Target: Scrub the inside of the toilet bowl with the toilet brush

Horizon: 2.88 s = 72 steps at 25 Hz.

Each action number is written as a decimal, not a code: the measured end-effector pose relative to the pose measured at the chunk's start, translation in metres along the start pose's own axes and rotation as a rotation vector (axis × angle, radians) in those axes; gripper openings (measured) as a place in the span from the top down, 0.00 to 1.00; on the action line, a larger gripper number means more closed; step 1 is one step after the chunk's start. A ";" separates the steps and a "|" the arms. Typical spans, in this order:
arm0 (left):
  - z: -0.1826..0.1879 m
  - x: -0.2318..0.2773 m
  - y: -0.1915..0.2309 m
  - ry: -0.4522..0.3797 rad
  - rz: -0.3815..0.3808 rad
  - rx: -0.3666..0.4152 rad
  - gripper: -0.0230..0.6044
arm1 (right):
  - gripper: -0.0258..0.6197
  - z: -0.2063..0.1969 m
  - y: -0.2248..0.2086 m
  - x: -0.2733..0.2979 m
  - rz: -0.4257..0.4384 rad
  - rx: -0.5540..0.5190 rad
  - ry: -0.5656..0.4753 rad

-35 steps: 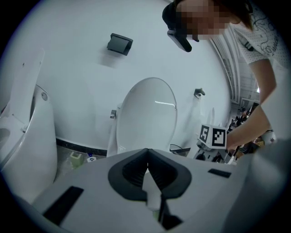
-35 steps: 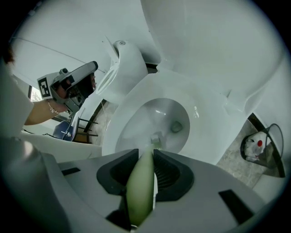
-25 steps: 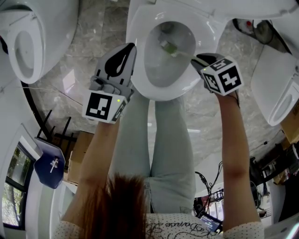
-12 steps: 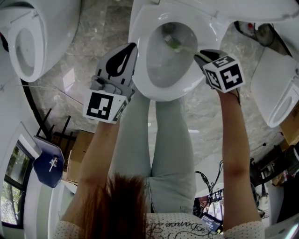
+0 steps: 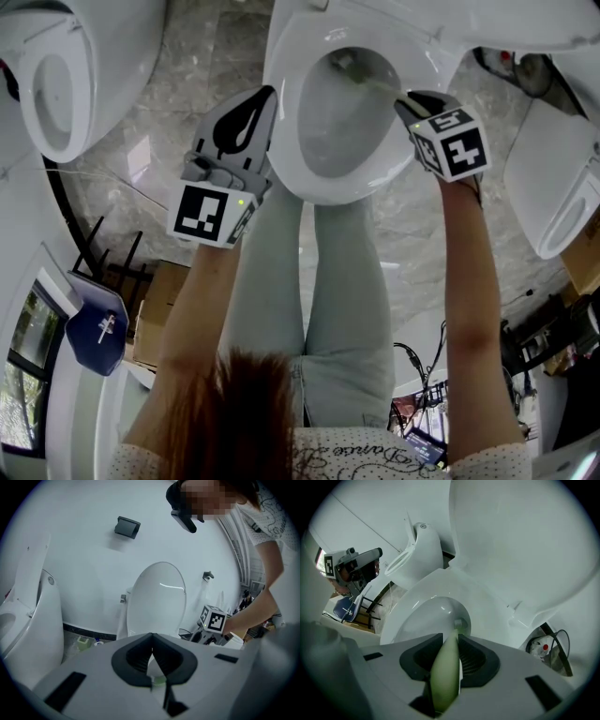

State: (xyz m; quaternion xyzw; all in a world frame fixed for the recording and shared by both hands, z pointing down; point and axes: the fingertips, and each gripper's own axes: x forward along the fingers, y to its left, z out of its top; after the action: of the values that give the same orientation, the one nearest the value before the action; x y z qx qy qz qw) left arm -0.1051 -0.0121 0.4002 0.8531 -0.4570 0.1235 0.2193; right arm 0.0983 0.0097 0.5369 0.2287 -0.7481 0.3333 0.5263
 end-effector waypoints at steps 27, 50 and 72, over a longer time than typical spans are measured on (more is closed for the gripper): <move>0.012 -0.005 -0.008 -0.018 -0.009 0.020 0.96 | 0.78 -0.064 0.050 -0.012 0.191 0.361 -0.093; 0.103 -0.041 -0.066 -0.095 -0.030 0.074 0.96 | 0.78 -0.070 0.064 -0.183 0.209 0.572 -0.533; 0.215 -0.106 -0.137 -0.174 -0.075 0.171 0.96 | 0.78 -0.020 0.070 -0.365 0.381 0.595 -0.965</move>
State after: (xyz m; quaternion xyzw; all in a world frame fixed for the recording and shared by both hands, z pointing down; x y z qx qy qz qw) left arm -0.0470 0.0268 0.1328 0.8926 -0.4300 0.0792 0.1099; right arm 0.1871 0.0679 0.1803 0.3536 -0.8051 0.4753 -0.0284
